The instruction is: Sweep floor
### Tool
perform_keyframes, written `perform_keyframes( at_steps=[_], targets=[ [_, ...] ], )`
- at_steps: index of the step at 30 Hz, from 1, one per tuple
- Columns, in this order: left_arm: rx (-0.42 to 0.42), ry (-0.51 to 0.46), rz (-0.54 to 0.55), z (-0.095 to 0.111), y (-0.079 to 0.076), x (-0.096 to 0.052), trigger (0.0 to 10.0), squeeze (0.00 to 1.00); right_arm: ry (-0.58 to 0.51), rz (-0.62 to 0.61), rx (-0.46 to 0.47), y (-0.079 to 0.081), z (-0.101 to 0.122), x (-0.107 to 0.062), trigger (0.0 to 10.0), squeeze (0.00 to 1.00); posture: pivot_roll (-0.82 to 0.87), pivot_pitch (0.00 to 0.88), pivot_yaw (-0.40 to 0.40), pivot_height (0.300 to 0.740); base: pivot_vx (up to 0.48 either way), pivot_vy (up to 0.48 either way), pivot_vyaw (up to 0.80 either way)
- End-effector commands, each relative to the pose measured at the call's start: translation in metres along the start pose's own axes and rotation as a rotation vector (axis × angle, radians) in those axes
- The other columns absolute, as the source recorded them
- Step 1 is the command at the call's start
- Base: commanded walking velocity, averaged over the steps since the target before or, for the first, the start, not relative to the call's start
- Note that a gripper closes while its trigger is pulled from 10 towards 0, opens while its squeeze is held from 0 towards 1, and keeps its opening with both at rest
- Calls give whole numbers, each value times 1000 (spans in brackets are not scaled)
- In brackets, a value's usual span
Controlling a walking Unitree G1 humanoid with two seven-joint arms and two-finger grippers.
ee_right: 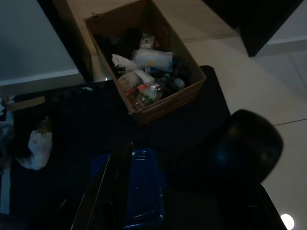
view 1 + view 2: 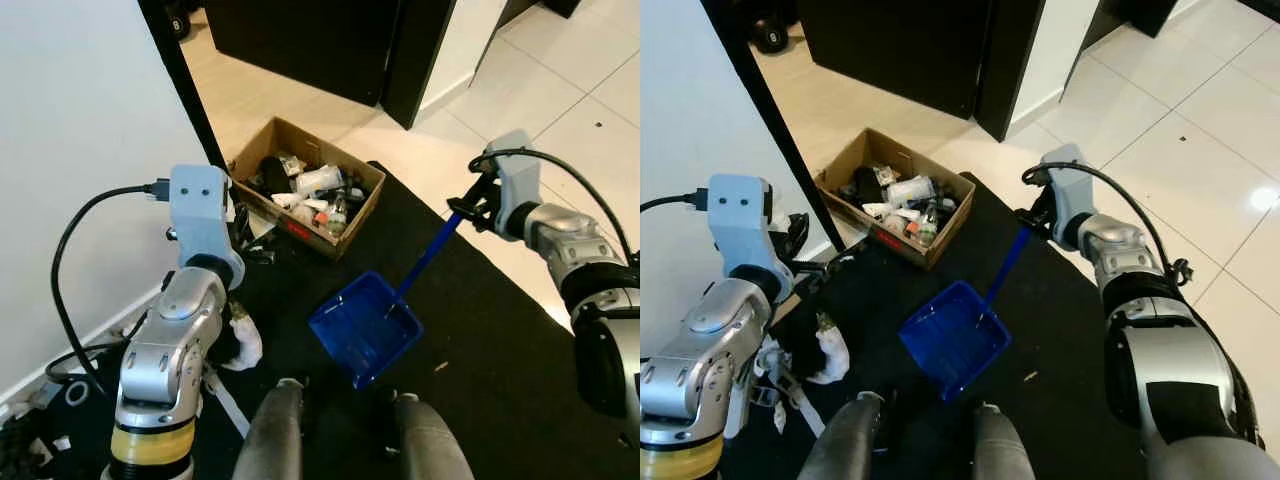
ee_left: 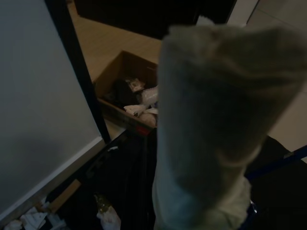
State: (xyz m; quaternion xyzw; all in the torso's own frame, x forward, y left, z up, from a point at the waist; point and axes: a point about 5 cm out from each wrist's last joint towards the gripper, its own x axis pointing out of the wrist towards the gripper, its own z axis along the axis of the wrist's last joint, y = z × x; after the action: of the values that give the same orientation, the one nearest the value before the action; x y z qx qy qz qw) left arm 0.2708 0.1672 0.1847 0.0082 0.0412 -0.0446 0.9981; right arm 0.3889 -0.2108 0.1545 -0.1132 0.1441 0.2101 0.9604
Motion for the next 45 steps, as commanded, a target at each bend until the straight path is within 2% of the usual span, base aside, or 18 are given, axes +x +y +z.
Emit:
perform_keyframes(
  at_steps=[1, 12, 13, 14, 15, 17, 18, 19, 20, 22, 23, 24, 25, 26, 27, 39, 43, 45],
  targets=[
    [49, 8, 55, 1, 10, -7, 10000, 0, 34, 11, 8, 2, -5, 1, 10000, 0, 197, 297, -25, 740, 0, 0, 0],
    [54, 26, 109, -2, 16, -22, 10000, 0, 8, -110, -9, -1, 10, 6, 10000, 0, 253, 317, -52, 740, 0, 0, 0],
    [55, 28, 119, -2, 18, -25, 10000, 0, 11, -106, -21, 2, 10, 8, 9373, 0, 266, 321, -56, 740, 0, 0, 0],
    [58, 30, 125, -2, 18, -26, 10000, 0, 13, -106, -31, 3, 11, 8, 9373, 0, 266, 321, -56, 740, 0, 0, 0],
    [60, 33, 132, -2, 19, -28, 10000, 0, 13, -105, -34, 4, 11, 9, 7333, 0, 274, 325, -60, 740, 0, 0, 0],
    [60, 34, 137, -2, 20, -30, 10000, 0, 14, -104, -35, 5, 12, 10, 7333, 0, 276, 327, -60, 740, 0, 0, 0],
    [60, 37, 140, -3, 20, -31, 10000, 0, 19, -103, -36, 6, 11, 10, 7686, 0, 280, 331, -63, 740, 0, 0, 0],
    [59, 40, 143, -3, 20, -33, 10000, 0, 26, -98, -34, 6, 11, 10, 8863, 0, 283, 336, -65, 740, 0, 0, 0],
    [58, 43, 144, -4, 20, -34, 10000, 0, 33, -94, -27, 6, 9, 10, 9412, 0, 284, 337, -66, 740, 0, 0, 0],
    [58, 46, 145, -4, 19, -35, 10000, 0, 37, -93, -21, 5, 9, 10, 9412, 0, 284, 337, -67, 740, 0, 0, 0],
    [58, 49, 146, -5, 19, -36, 10000, 0, 39, -90, -5, 5, 7, 9, 6118, 0, 282, 340, -68, 740, 0, 0, 0],
    [58, 49, 146, -5, 19, -36, 10000, 0, 39, -90, -5, 5, 7, 9, 6118, 0, 282, 340, -68, 740, 0, 0, 0],
    [57, 52, 148, -5, 19, -36, 10000, 0, 40, -88, 13, 4, 6, 8, 667, 0, 282, 340, -67, 740, 0, 0, 0],
    [56, 55, 149, -5, 20, -37, 10000, 0, 41, -85, 31, 4, 4, 8, 667, 0, 281, 340, -67, 740, 0, 0, 0],
    [55, 56, 149, -5, 19, -37, 10000, 0, 39, -70, 45, 5, 4, 8, 0, 0, 280, 337, -66, 740, 0, 0, 0],
    [48, 36, 131, -2, 16, -24, 10000, 0, 22, 6, 97, 4, 2, 5, 0, 0, 238, 289, -66, 740, 0, 0, 0],
    [40, 20, 123, -1, 13, -18, 10000, 0, 5, -11, 110, -1, 4, 1, 0, 0, 218, 266, -72, 740, 0, 0, 0],
    [40, 6, 115, 1, 12, -12, 10000, 0, -46, -74, 177, -10, 12, -1, 0, 0, 181, 233, -69, 740, 0, 0, 0]
  ],
)
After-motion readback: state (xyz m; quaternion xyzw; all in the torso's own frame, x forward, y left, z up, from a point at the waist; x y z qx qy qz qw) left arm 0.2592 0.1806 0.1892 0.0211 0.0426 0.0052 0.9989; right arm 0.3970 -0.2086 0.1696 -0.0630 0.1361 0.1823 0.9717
